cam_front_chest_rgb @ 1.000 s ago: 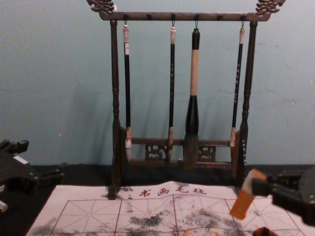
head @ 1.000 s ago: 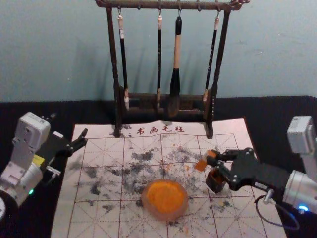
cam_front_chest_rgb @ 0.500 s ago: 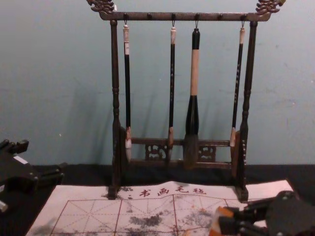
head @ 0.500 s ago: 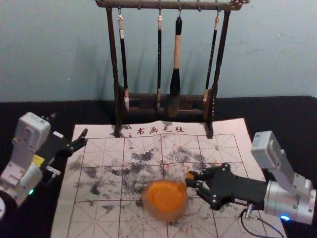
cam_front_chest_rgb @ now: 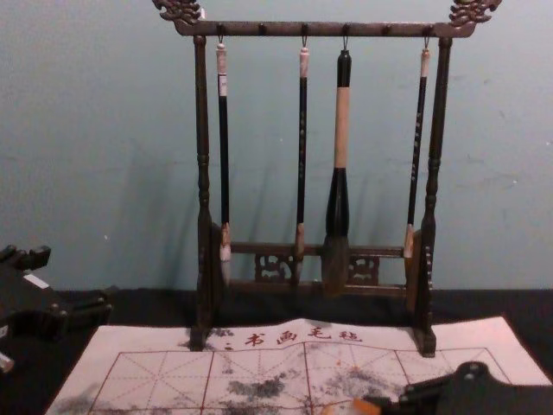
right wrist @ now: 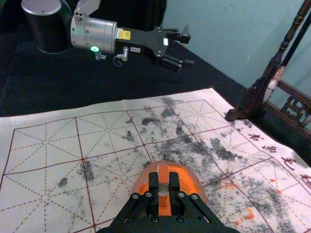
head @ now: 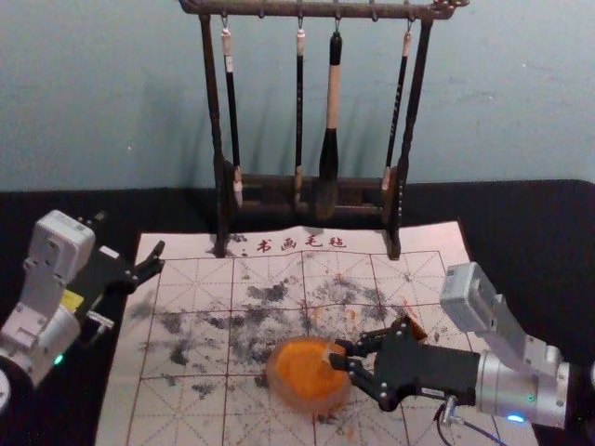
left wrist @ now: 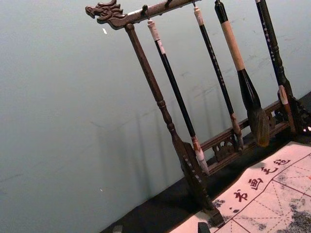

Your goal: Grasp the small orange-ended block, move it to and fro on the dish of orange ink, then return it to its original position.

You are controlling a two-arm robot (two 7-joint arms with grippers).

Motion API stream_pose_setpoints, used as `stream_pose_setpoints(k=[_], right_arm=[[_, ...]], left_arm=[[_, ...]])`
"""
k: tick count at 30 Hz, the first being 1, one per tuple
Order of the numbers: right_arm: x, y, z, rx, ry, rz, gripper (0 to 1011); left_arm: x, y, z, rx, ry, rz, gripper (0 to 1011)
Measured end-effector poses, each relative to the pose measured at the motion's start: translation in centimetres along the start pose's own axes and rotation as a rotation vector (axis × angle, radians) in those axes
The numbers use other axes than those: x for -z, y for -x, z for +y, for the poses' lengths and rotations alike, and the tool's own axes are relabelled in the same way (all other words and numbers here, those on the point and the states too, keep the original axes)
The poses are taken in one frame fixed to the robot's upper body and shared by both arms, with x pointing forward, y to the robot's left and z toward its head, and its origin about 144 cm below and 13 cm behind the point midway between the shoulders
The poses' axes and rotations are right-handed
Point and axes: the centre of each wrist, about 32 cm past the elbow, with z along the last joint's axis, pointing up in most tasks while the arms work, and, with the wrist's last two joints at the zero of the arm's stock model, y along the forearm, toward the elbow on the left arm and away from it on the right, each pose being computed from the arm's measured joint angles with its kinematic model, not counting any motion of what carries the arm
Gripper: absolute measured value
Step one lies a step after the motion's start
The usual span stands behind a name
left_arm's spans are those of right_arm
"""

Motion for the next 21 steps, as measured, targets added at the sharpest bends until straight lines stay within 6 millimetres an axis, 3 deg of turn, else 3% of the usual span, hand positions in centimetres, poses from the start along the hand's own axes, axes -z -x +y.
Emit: stream_pose_setpoints(k=[21], right_arm=[[0.2, 0.8, 2.4, -0.027, 0.031, -0.010, 85]], left_arm=[[0.0, 0.0, 0.0, 0.000, 0.000, 0.000, 1001]])
